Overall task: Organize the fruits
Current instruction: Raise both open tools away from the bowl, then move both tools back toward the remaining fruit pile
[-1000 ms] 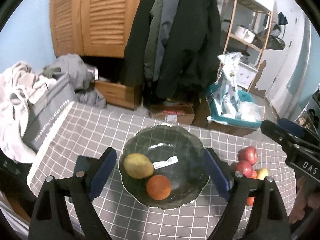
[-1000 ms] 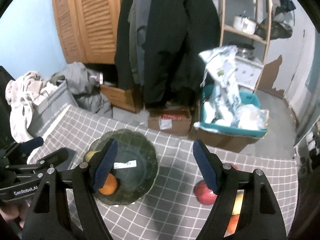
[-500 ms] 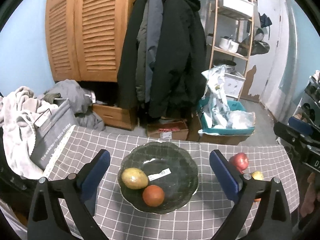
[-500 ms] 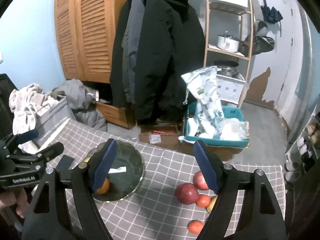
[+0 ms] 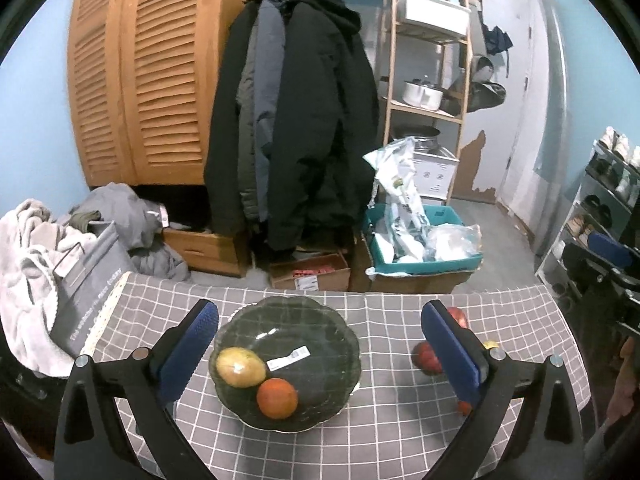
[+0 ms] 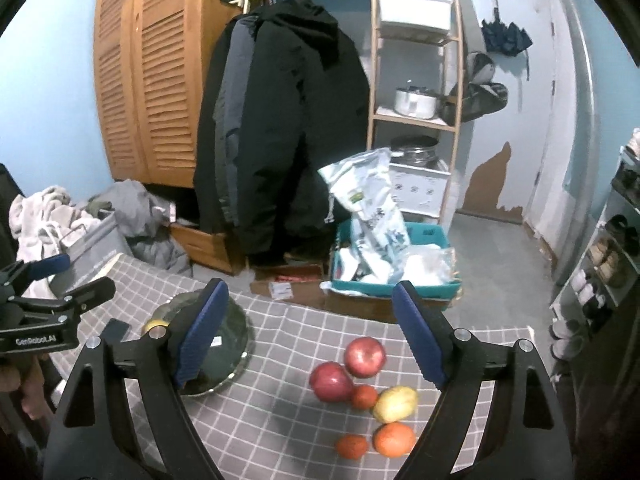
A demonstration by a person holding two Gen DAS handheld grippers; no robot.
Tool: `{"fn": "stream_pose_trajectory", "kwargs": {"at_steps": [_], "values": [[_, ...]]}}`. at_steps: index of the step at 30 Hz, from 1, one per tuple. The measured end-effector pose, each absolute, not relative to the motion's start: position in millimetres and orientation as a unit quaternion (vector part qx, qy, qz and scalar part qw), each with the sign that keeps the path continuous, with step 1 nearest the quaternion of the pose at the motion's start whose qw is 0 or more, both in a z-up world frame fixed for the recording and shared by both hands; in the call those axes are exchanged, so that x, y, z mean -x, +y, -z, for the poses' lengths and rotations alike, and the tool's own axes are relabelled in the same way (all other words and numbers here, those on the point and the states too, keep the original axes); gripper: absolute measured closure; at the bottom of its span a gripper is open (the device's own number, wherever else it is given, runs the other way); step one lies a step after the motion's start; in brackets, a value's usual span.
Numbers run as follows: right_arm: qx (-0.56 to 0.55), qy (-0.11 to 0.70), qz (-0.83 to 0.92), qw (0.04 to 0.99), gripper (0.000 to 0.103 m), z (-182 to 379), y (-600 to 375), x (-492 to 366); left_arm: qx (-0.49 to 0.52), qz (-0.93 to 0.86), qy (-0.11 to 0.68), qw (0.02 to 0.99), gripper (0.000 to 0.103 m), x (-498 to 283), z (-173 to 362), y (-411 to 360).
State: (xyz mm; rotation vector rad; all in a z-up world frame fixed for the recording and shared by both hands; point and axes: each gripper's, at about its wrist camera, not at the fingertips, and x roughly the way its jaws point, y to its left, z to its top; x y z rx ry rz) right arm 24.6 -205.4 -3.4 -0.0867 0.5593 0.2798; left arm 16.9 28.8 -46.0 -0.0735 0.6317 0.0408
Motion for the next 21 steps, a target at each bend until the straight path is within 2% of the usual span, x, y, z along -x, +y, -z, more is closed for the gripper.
{"fn": "stream_pose_trajectory", "kwargs": {"at_steps": [21], "values": [[0.031, 0.299, -0.077, 0.951, 0.017, 19, -286, -14, 0.0, 0.031, 0.327, 0.945, 0.001, -30, 54, -40]]}}
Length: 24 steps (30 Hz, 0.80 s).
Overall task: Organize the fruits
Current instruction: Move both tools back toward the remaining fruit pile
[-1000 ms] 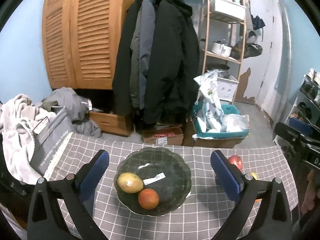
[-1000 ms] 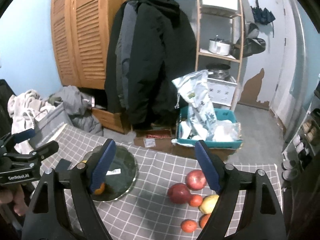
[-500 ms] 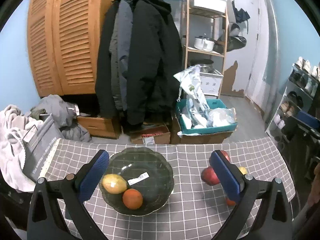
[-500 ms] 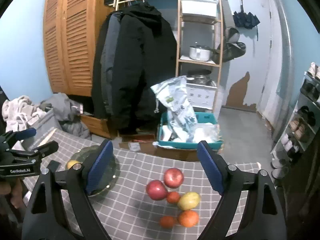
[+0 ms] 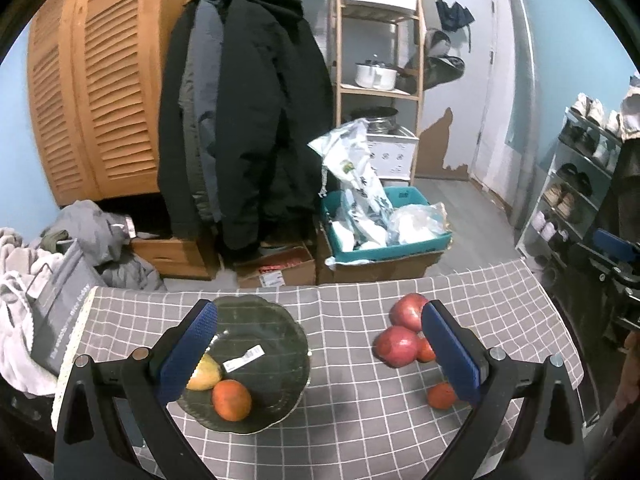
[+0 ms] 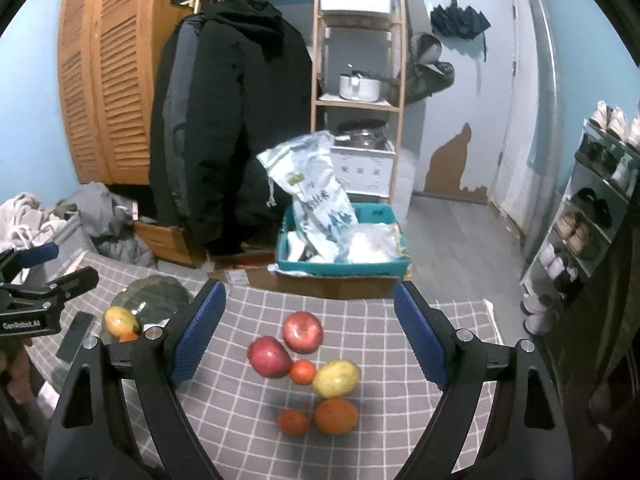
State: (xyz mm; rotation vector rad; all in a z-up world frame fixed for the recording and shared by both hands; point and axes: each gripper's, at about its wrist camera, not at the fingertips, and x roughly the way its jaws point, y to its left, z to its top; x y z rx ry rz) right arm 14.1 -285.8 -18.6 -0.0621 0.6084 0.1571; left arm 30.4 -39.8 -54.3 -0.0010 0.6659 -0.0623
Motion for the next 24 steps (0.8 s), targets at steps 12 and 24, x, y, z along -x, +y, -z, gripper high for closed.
{"fn": "stream_pose_trajectory", "kwargs": {"at_steps": [12, 24], "values": [[0.023, 0.339, -0.066, 0.938, 0.017, 47, -307, -21, -0.004, 0.048, 0.369, 0.928, 0.001, -47, 84, -68], [0.016, 0.43, -0.062, 0.901, 0.017, 115, -315, -42, -0.008, 0.066, 0.422, 0.904, 0.001, -63, 128, -89]]}}
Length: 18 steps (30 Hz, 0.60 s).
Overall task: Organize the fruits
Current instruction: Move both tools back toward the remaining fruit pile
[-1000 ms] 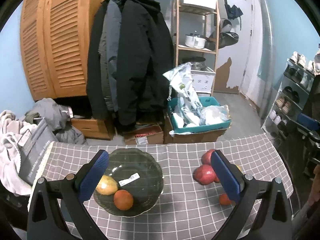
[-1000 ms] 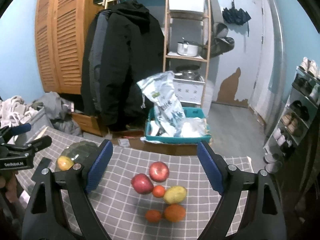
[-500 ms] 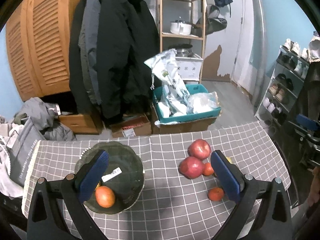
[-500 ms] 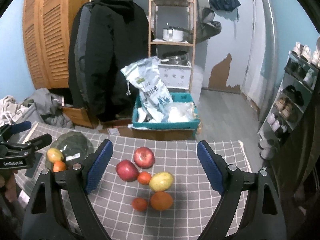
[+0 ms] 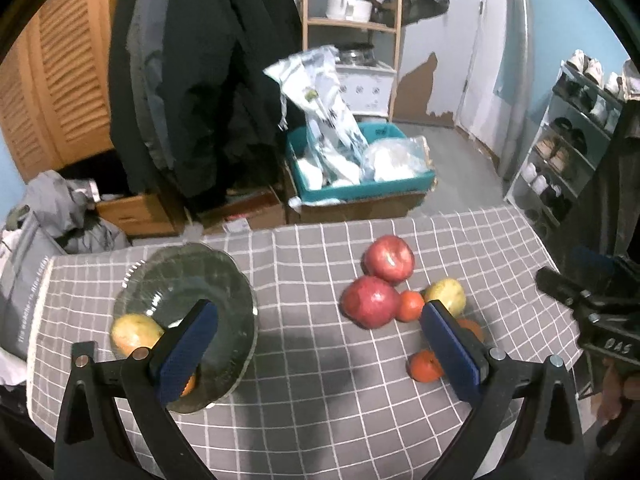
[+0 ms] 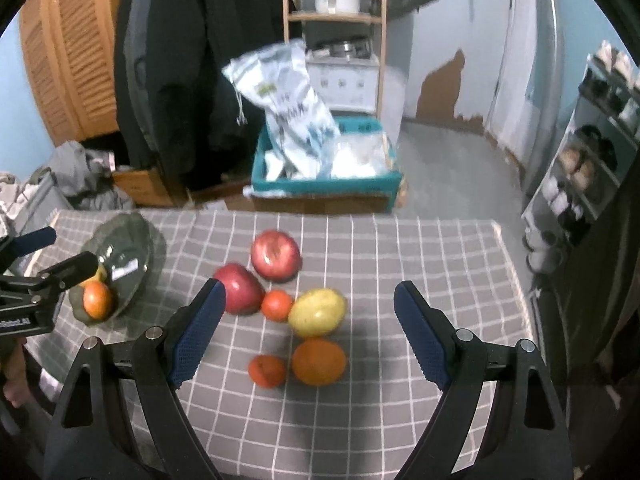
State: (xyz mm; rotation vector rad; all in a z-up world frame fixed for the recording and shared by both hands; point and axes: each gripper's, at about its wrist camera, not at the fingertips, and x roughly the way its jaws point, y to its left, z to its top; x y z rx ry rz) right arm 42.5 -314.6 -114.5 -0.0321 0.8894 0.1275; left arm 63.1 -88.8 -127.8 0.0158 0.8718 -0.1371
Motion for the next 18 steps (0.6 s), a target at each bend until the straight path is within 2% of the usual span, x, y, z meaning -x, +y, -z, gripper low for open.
{"fn": "stream_pose_trajectory", "kwargs": {"at_steps": [18], "values": [[0.025, 0.534, -0.045, 0.844, 0.017, 210, -328, -64, -0.048, 0.053, 0.497, 0.865, 0.001, -91, 207, -124]]}}
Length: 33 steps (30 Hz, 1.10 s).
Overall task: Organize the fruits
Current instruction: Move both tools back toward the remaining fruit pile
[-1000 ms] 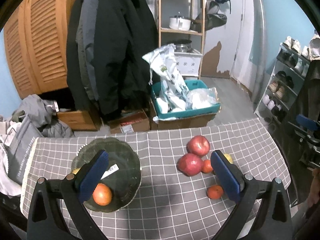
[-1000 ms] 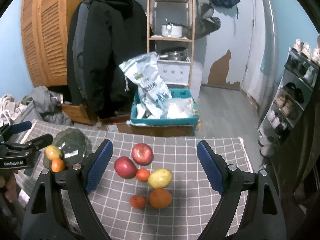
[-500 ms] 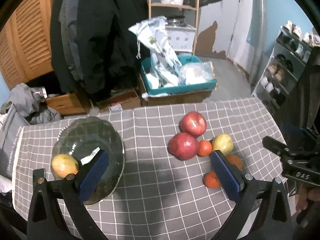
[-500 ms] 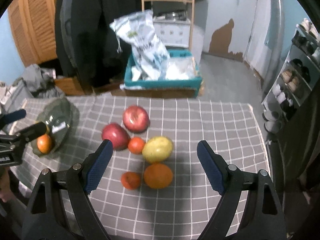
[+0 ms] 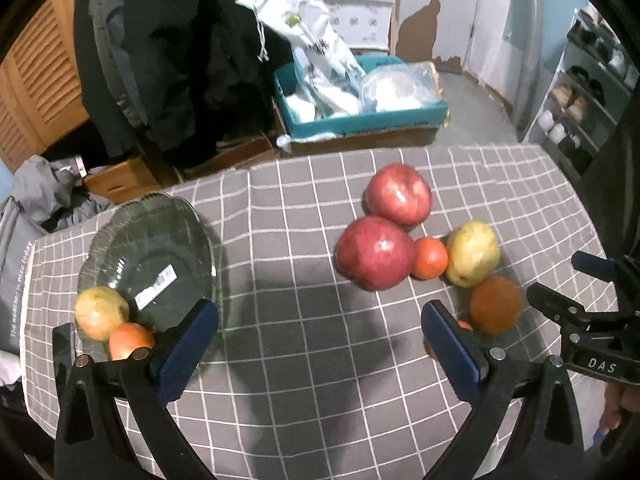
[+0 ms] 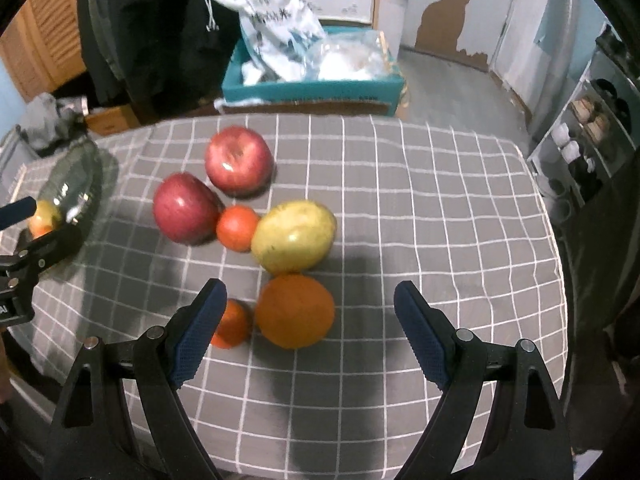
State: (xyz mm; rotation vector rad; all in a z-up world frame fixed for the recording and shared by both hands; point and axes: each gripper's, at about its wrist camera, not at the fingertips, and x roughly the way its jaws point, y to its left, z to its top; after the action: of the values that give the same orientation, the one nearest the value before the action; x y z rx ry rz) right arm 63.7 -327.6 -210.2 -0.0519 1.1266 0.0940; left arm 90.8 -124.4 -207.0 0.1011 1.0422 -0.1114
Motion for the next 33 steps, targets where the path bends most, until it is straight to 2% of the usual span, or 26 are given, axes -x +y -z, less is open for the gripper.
{"fn": "stream_pose_trajectory", "kwargs": {"at_steps": [10, 23, 26, 28, 33], "values": [[0.028, 0.57, -0.05, 0.819, 0.017, 250, -327, -71, -0.074, 0.055, 0.522, 0.848, 0.001, -96, 244, -140], [-0.003, 0.603, -0.065, 0.795, 0.017, 279, -331, -79, -0.075, 0.058, 0.547, 0.832, 0.001, -98, 267, -145], [-0.019, 0.614, -0.079, 0.785, 0.026, 287, -331, -81, -0.072, 0.06, 0.552, 0.829, 0.001, -98, 269, -146], [-0.03, 0.621, -0.089, 0.778, 0.037, 291, -330, -82, -0.069, 0.061, 0.554, 0.828, 0.001, -99, 269, -147], [-0.03, 0.618, -0.088, 0.781, 0.04, 289, -328, -80, -0.068, 0.07, 0.556, 0.825, 0.001, -98, 270, -154]]}}
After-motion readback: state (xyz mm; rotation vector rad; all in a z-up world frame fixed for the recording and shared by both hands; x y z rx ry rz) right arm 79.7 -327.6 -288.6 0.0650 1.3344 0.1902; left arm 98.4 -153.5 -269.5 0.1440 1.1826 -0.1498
